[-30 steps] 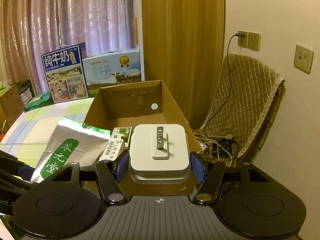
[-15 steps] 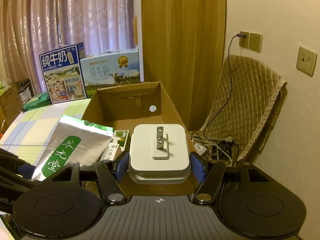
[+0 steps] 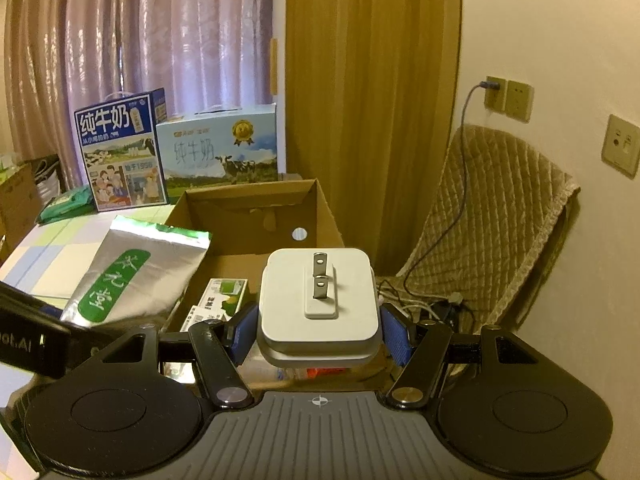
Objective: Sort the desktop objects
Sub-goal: 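Carry the tea bag and white plug with both tools over the cardboard box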
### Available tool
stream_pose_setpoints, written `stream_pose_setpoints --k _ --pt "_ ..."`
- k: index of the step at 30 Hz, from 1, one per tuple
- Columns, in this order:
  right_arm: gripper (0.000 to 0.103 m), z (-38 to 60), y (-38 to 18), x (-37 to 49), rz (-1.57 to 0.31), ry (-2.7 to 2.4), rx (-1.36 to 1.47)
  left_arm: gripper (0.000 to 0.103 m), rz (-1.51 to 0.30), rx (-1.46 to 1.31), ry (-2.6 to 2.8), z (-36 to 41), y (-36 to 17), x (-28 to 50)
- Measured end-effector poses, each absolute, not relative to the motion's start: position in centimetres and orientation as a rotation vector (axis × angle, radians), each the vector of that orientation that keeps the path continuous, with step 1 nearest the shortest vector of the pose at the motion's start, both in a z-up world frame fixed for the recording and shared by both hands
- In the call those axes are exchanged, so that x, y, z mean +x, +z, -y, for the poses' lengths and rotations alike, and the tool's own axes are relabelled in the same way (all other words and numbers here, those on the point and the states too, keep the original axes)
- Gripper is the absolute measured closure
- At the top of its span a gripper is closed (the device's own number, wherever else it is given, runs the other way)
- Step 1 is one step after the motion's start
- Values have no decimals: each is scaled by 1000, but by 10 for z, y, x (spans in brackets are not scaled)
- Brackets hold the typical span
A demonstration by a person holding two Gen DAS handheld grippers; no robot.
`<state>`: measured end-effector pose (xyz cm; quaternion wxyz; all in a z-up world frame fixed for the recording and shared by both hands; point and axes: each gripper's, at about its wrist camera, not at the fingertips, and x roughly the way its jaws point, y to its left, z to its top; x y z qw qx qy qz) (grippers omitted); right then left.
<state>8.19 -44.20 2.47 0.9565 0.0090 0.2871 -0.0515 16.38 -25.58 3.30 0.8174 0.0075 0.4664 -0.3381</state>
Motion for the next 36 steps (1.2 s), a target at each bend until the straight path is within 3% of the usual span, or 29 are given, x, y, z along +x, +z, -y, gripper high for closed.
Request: stream_pose_setpoints --k 36 --pt "41 446 15 140 -645 -56 -28 57 -999 -92 -627 266 32 221"
